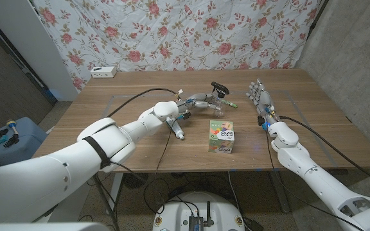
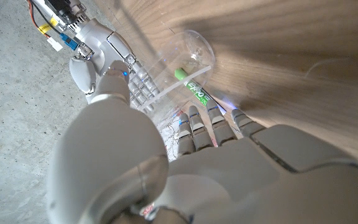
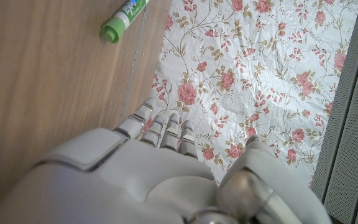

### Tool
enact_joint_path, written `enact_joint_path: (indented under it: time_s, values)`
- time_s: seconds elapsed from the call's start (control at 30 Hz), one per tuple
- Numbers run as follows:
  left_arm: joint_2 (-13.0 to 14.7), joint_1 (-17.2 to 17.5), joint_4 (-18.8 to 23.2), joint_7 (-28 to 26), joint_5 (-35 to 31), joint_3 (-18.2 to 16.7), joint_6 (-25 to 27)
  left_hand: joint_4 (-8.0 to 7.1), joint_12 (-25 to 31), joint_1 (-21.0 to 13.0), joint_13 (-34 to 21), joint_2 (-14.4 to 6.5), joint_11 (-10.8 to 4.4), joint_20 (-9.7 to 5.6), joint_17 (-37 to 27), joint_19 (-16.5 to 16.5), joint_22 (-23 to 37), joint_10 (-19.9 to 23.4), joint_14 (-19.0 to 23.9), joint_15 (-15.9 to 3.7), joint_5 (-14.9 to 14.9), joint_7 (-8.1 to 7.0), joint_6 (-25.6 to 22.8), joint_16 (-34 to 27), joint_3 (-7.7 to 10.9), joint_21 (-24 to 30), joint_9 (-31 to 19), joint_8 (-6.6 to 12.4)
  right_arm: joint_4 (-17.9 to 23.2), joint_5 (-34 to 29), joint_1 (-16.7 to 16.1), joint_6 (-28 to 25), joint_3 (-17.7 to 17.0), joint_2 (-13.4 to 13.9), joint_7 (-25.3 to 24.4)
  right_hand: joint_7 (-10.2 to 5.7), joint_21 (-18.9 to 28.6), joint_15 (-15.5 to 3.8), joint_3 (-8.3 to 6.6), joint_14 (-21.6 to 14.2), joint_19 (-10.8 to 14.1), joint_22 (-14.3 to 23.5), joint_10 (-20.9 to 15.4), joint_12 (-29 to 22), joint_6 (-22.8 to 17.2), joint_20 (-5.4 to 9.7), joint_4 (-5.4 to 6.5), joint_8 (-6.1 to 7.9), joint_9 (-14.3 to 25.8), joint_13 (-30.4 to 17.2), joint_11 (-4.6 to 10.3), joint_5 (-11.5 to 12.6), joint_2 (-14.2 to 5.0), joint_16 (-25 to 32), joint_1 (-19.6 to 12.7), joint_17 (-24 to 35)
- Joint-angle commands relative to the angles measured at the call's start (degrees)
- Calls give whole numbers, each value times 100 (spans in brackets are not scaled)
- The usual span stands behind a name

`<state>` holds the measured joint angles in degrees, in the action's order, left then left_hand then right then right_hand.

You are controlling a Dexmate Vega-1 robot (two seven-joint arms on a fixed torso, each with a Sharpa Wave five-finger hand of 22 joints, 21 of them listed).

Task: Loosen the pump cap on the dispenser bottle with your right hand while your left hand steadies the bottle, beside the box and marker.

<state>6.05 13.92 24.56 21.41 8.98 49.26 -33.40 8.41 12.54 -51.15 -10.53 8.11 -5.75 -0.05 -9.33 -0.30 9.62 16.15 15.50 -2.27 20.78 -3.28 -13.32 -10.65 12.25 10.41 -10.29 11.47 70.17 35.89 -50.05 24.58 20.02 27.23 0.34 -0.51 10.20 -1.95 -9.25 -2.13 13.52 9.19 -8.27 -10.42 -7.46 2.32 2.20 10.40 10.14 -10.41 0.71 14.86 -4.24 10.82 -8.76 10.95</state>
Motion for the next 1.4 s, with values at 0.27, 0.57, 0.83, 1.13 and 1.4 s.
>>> enact_joint_path:
  time_s: [0.27,0.57,0.83,1.13,1.4]
  values:
    - [-189,-136,-277,-88,72,134,169,28,106,-326,-48,-82,-125,-261,-22,128,-2,383,382,-648,-39,-109,-403,-74,-38,51,-18,90,-62,14,17,53,-11,-31,21,-4,35,-74,8,38,4,26,-6,-37,14,311,7,32,12,-5,35,52,26,31,-4,-7]
    - [-217,-104,-295,-222,131,142,171,76,193,-667,-85,-168,-181,-363,-35,283,-3,728,721,-687,-78,-63,-731,-110,21,69,-33,135,2,31,-6,16,-20,-17,4,-5,37,-72,11,36,7,26,-8,-37,16,297,5,33,12,-5,40,54,25,32,-3,-8]
    - [-296,-96,-330,-377,183,154,288,34,330,-940,-193,-395,-209,-461,-63,462,-6,1076,1146,-665,-277,11,-1104,-186,106,74,-63,196,63,32,-60,2,-30,-6,-41,0,37,-62,15,28,5,26,-8,-37,17,283,4,34,12,-5,44,56,25,35,0,-8]
    - [-363,-67,-350,-717,208,201,355,19,594,-1168,-418,-530,-256,-702,-101,886,-14,1665,1944,-762,-657,60,-1852,-352,151,94,-111,360,107,36,-107,-15,-53,19,-84,1,36,-61,19,22,2,27,-7,-37,16,271,3,36,12,-5,50,58,24,36,3,-8]
    - [-398,-27,-351,-902,250,206,301,16,757,-1315,-587,-690,-238,-752,-144,1074,-16,1984,2298,-797,-880,89,-2303,-458,182,75,-144,488,46,53,-75,-19,-43,7,-33,6,37,-63,21,21,4,27,-12,-39,13,260,2,38,12,-5,42,60,24,35,5,-8]
